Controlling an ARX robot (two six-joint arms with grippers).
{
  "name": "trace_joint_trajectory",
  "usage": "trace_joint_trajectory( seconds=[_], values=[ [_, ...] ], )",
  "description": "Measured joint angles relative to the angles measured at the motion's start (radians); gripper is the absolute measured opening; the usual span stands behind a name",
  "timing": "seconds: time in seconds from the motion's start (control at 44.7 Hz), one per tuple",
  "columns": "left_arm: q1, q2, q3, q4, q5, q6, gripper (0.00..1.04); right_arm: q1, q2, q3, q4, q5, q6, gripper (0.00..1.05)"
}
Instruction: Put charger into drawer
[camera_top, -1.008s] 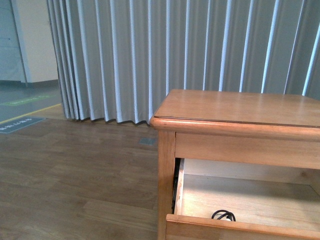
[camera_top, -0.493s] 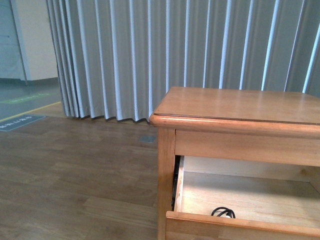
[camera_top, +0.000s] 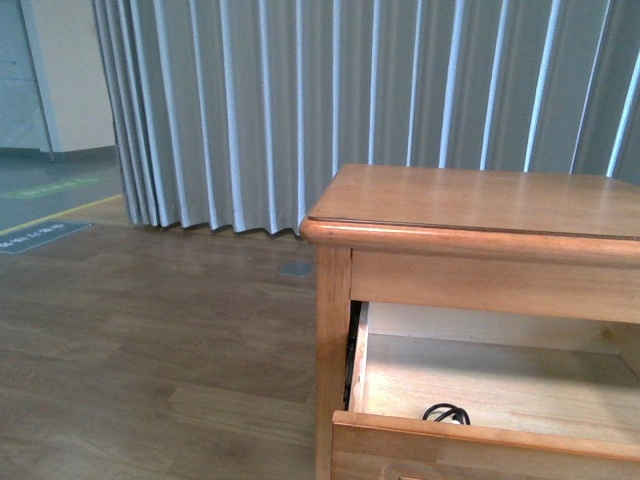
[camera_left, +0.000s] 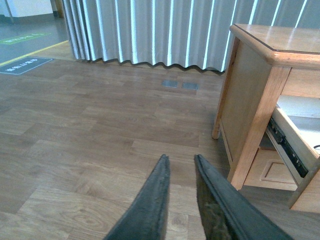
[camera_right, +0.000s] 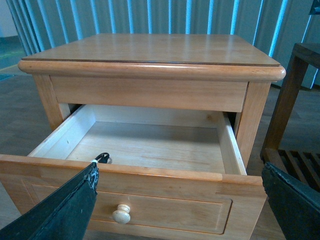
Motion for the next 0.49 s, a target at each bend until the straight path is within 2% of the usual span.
trace_joint_trajectory(
  seconds=[0.112,0.179,0.202,0.246,0.314,0.403,0.493],
  values=[
    [0.0,0.0,0.0,0.0,0.0,0.0,0.42,0.003,0.0,0.0,0.002,0.012,-0.006,0.96],
    [0.0,0.0,0.0,0.0,0.0,0.0,0.57,0.079,0.054,0.0,0.088,0.234,-0.085,0.96],
    [0.0,0.0,0.0,0.0,0.0,0.0,0.62,0.093,0.093,0.0,0.112,0.27,-0.107,0.96],
    [0.0,0.0,0.0,0.0,0.0,0.0,0.69,0.099,0.161,0.0,0.138,0.272,-0.118,0.96],
    [0.0,0.0,0.0,0.0,0.0,0.0,0.85,0.105,0.363,0.007,0.222,0.248,-0.129,0.96],
    [0.0,0.0,0.0,0.0,0.0,0.0,0.99,0.105,0.576,0.031,0.331,0.222,-0.124,0.96],
    [0.0,0.0,0.0,0.0,0.0,0.002,0.98,0.105,0.795,0.065,0.439,0.213,-0.124,0.96]
  ],
)
